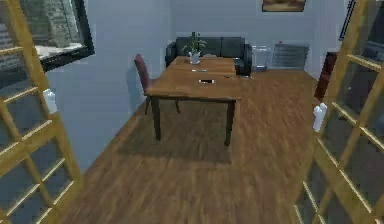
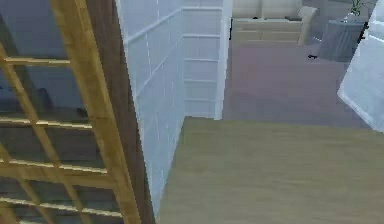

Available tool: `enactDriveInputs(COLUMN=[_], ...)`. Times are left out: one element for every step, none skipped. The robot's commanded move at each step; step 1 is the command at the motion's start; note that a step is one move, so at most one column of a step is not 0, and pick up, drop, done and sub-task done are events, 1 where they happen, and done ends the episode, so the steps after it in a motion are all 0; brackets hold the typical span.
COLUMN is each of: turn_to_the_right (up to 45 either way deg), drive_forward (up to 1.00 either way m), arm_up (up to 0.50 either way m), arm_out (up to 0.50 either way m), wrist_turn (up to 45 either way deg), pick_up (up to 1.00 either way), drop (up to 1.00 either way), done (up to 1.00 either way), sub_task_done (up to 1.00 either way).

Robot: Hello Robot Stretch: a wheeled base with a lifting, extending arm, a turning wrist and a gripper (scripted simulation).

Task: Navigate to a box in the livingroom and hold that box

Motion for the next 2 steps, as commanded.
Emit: enactDriveInputs(turn_to_the_right=[0.0,15.0], drive_forward=[1.0,0.0], arm_up=[0.0,0.0], arm_out=[0.0,0.0], wrist_turn=[0.0,0.0], pick_up=[0.0,0.0], drop=[0.0,0.0], done=[0.0,0.0], sub_task_done=[0.0,0.0])
